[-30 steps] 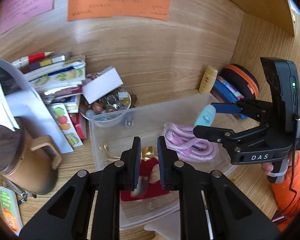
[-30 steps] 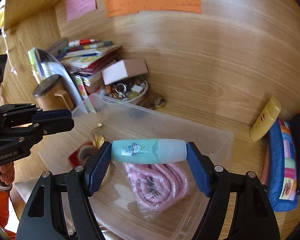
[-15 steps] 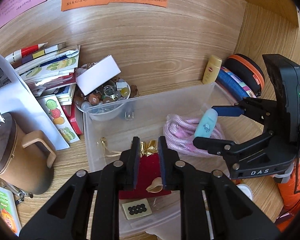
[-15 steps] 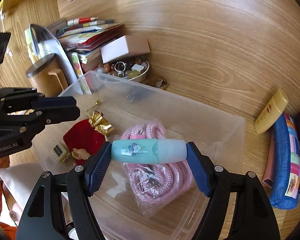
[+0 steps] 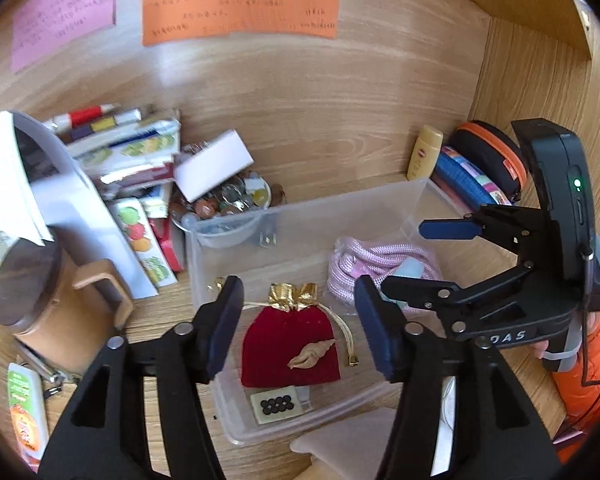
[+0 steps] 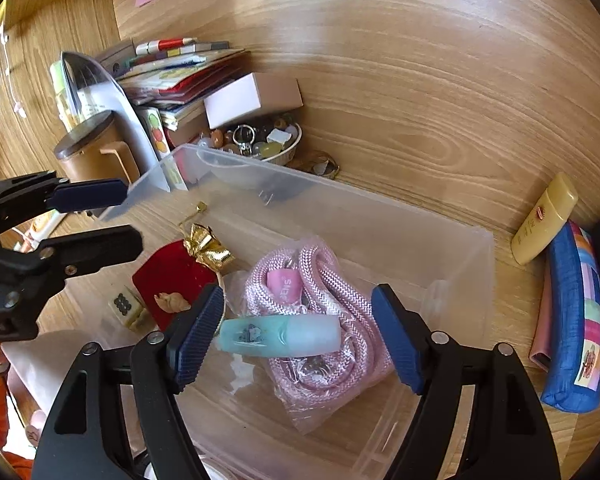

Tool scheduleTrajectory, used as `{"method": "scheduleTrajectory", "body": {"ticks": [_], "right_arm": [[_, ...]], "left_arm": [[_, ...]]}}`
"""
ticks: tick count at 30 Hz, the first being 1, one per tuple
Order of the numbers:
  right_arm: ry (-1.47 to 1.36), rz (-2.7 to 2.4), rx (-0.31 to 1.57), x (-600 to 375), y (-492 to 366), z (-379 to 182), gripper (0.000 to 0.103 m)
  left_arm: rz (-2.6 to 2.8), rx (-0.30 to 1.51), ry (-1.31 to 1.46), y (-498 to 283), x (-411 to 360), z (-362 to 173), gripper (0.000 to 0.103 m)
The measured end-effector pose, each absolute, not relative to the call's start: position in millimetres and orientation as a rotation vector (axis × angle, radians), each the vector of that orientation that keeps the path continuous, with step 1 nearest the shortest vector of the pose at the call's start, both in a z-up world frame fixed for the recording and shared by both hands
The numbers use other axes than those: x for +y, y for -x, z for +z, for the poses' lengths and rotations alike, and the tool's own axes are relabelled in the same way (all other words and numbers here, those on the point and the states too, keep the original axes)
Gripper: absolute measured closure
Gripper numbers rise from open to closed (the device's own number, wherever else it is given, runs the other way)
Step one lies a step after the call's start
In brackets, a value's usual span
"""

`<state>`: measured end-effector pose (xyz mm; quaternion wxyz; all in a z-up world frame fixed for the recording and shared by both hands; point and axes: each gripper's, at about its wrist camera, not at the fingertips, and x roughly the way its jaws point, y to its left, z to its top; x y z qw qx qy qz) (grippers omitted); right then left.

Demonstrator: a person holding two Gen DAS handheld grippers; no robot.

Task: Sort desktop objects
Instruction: 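Carry soap bar and mint tube into the clear box and open both grippers, then withdraw both grippers from the clear box toward the desk items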

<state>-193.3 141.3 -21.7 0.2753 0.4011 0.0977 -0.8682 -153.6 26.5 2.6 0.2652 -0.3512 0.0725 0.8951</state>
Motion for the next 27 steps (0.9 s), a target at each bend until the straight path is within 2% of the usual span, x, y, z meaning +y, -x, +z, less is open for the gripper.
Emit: {"method": "scheduleTrajectory", "body": {"ticks": [1, 9, 13, 21, 27], "right_arm": [[-1.074, -2.327, 0.241, 143, 193, -19, 0.024], [-0.991, -2.325, 0.135, 156, 176, 15, 0.018], [-0.938, -2.35, 0.187, 156, 158, 25, 0.018], [-0.859, -2.402, 0.36, 158, 108, 25, 0.016], [-0.868, -2.427, 0.392, 164, 78, 13, 0.014]], "left_arm": [[2.431, 0.197, 0.937, 151, 25, 5, 0.036], [2.499, 0.167, 0.888, 125, 0, 20, 0.018], [2.531, 0.162, 0.867, 109, -17, 23, 0.013], [2.574, 0.147, 0.899, 81, -46, 19, 0.009], [2.606, 0.148, 0.93, 54, -58, 8, 0.009]]}}
